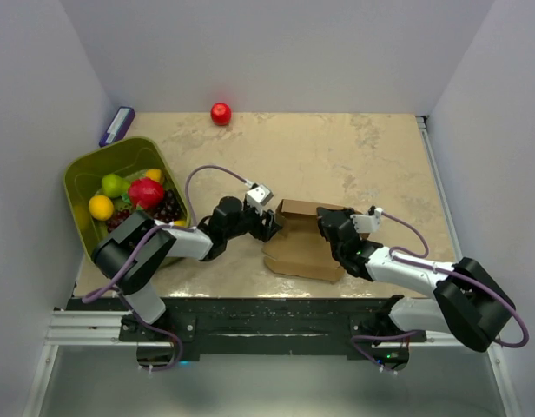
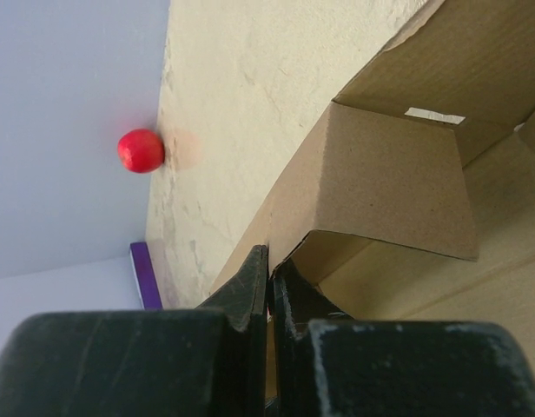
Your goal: Fold the paper box
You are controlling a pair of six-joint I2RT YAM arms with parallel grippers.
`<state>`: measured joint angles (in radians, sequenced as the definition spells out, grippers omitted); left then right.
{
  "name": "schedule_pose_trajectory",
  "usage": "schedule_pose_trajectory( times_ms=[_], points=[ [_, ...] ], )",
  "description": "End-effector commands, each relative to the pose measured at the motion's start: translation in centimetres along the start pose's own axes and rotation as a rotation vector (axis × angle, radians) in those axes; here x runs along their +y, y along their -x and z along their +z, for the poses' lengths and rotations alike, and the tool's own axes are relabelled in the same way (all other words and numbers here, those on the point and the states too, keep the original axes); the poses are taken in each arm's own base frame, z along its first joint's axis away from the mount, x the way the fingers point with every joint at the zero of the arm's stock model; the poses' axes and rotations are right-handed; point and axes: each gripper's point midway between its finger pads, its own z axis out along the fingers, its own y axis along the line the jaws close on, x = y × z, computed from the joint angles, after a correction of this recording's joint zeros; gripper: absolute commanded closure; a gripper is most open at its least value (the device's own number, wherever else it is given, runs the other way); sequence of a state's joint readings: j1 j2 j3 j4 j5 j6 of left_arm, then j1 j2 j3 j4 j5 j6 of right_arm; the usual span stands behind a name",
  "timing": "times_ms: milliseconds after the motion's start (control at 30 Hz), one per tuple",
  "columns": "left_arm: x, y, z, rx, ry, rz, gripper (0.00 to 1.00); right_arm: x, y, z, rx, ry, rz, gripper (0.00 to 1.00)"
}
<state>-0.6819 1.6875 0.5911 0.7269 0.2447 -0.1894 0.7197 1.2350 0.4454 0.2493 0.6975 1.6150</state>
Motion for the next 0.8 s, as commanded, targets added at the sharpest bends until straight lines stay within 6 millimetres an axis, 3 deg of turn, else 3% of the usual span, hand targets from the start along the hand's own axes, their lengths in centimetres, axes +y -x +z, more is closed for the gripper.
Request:
schedule_pose_trajectory(
  times_ms=[0, 200, 433, 767],
  points=[
    [-0.9, 1.9, 0.6, -0.089, -0.012, 0.047, 0.39, -1.7, 0.5, 0.2, -0.042, -0.049, -0.093, 0.99],
    [-1.0, 1.4, 1.3, -0.075, 0.034, 0.053, 0.43, -1.7, 0.2, 0.3, -0.038, -0.051, -0.094, 0.99],
    [1.0, 0.5, 1.7, -0.045, 0.189, 0.056, 0.44, -1.5, 0.1, 0.1, -0.036, -0.048, -0.093, 0.99],
    [0.6, -0.4, 2.6, -0.002, 0.311, 0.084, 0.45, -1.5, 0.0, -0.2, -0.044, -0.057, -0.1, 0.99]
  ],
)
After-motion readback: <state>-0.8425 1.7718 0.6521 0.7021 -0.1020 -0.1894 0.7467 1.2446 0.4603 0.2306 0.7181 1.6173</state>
